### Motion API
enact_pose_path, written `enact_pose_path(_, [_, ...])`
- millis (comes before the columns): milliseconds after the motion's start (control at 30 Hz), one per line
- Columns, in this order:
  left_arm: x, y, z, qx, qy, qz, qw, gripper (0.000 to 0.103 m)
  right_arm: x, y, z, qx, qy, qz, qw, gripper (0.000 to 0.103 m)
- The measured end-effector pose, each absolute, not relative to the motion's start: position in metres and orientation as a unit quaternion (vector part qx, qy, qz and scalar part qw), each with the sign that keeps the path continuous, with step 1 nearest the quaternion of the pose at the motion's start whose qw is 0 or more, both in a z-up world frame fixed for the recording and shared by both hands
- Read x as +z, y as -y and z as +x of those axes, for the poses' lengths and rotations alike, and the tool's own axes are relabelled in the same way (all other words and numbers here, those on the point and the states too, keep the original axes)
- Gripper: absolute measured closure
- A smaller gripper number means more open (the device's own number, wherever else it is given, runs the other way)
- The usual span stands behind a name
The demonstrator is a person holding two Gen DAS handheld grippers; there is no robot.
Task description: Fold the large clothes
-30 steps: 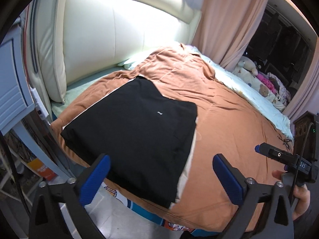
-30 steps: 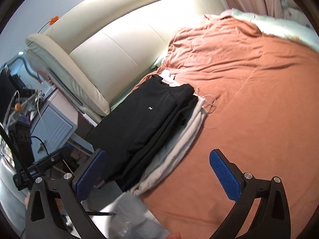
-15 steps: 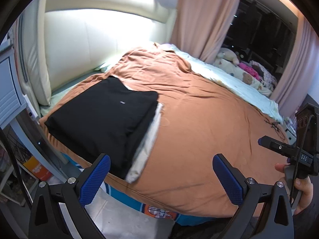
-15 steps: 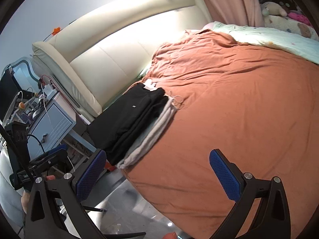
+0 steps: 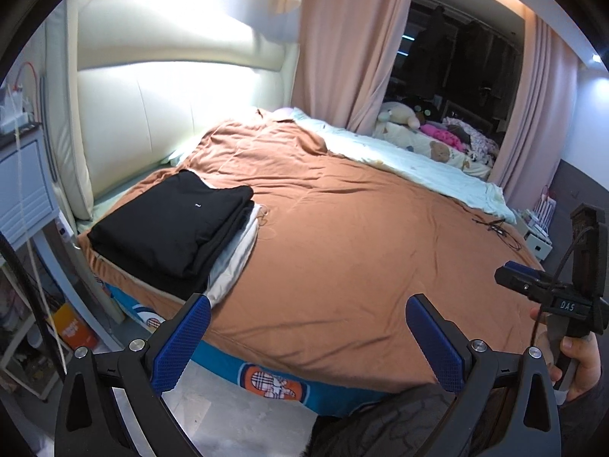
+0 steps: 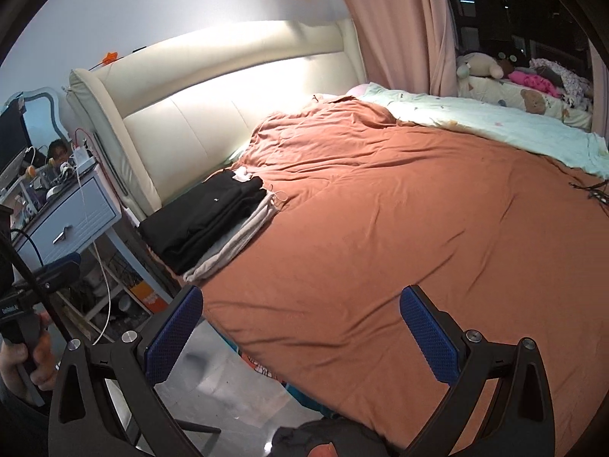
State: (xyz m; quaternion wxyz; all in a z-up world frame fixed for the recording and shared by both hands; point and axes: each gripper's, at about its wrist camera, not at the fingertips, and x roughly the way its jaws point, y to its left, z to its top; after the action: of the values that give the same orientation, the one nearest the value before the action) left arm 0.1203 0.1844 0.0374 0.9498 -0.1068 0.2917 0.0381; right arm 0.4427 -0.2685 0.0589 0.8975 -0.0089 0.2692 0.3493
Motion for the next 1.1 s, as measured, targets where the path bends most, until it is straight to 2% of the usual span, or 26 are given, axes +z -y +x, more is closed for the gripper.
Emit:
enact_pose_path(567, [0.048,-0.130,-0.002,0.072,-0.220,-0.066,0.970,0.000,0.013,0.325,0.321,0.325,-0.227,-0.009,0.918,0.000])
enact_pose_path(1100, [0.051,-0.094,-0.059,0.054,-0.194,-0.044,0.979,0.000,0.001,0.353,0.281,0.326,-0.216,0.005,0.920,0.000])
